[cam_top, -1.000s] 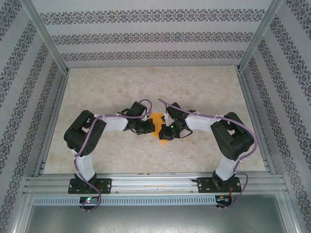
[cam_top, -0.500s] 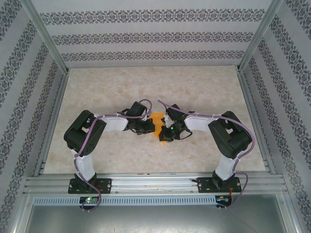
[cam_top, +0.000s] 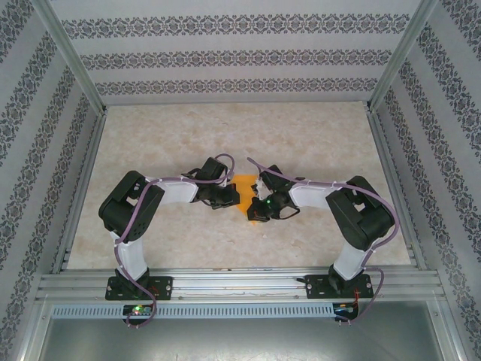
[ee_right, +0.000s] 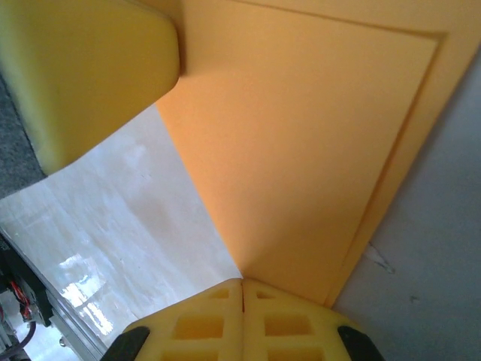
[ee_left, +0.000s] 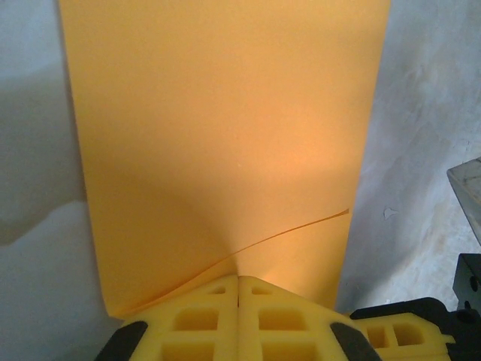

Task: Fold a paper plane with a square sheet of paper (fold left side to right side)
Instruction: Third fold the triangle at the center of the table.

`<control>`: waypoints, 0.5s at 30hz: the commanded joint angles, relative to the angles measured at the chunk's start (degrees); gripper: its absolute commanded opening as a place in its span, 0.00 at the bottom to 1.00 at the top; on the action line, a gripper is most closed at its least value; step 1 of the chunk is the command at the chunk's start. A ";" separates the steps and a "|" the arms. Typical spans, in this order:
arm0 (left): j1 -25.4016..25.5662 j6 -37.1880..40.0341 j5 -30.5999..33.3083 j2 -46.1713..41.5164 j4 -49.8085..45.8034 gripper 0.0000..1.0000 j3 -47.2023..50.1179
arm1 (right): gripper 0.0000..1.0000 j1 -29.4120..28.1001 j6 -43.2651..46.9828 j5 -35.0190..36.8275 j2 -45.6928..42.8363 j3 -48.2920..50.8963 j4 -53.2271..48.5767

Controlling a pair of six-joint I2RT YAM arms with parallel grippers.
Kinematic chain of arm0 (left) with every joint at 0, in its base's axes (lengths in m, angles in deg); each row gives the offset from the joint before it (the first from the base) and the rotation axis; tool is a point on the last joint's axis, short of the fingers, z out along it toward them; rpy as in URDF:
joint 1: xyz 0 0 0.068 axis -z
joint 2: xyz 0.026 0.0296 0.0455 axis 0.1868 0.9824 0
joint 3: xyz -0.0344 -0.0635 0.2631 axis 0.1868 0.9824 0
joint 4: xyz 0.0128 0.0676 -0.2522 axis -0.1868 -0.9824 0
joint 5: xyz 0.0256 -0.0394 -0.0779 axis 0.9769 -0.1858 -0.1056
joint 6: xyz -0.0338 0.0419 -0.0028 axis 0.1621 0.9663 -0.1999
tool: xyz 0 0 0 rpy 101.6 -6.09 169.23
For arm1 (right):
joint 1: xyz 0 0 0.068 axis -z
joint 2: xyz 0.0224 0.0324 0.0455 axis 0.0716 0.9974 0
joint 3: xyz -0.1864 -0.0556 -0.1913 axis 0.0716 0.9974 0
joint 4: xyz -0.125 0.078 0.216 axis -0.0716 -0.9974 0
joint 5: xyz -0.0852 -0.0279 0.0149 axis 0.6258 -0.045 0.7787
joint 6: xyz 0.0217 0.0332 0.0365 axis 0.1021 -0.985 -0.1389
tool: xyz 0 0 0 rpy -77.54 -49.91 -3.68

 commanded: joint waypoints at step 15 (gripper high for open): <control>-0.50 -0.18 5.41 3.13 -6.74 0.00 0.07 | 0.00 -0.48 -1.59 3.00 -2.14 5.93 -7.92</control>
